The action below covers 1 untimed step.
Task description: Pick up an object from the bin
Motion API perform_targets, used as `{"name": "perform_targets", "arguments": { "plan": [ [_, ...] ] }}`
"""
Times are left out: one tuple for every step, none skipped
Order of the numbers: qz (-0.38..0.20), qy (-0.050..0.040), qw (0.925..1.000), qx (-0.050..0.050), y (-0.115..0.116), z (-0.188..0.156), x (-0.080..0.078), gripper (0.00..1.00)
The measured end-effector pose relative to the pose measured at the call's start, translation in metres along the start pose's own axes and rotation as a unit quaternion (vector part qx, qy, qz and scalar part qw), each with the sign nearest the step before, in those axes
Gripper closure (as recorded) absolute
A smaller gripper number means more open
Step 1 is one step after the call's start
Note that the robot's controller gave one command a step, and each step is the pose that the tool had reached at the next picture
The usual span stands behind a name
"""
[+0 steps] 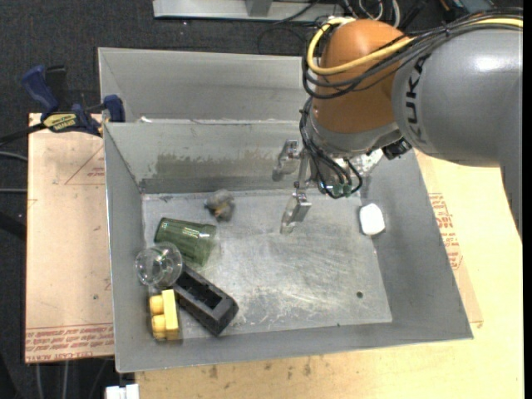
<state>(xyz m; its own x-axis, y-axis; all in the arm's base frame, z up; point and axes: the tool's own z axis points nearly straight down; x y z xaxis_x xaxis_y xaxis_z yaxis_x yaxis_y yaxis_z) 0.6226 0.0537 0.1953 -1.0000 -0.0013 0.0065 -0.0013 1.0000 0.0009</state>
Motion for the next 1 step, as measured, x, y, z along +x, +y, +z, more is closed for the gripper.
{"name": "perform_targets", "arguments": {
  "plan": [
    [0.001,-0.004,1.0,0.0,-0.0003,-0.0051,-0.0014,0.0]
  ]
}}
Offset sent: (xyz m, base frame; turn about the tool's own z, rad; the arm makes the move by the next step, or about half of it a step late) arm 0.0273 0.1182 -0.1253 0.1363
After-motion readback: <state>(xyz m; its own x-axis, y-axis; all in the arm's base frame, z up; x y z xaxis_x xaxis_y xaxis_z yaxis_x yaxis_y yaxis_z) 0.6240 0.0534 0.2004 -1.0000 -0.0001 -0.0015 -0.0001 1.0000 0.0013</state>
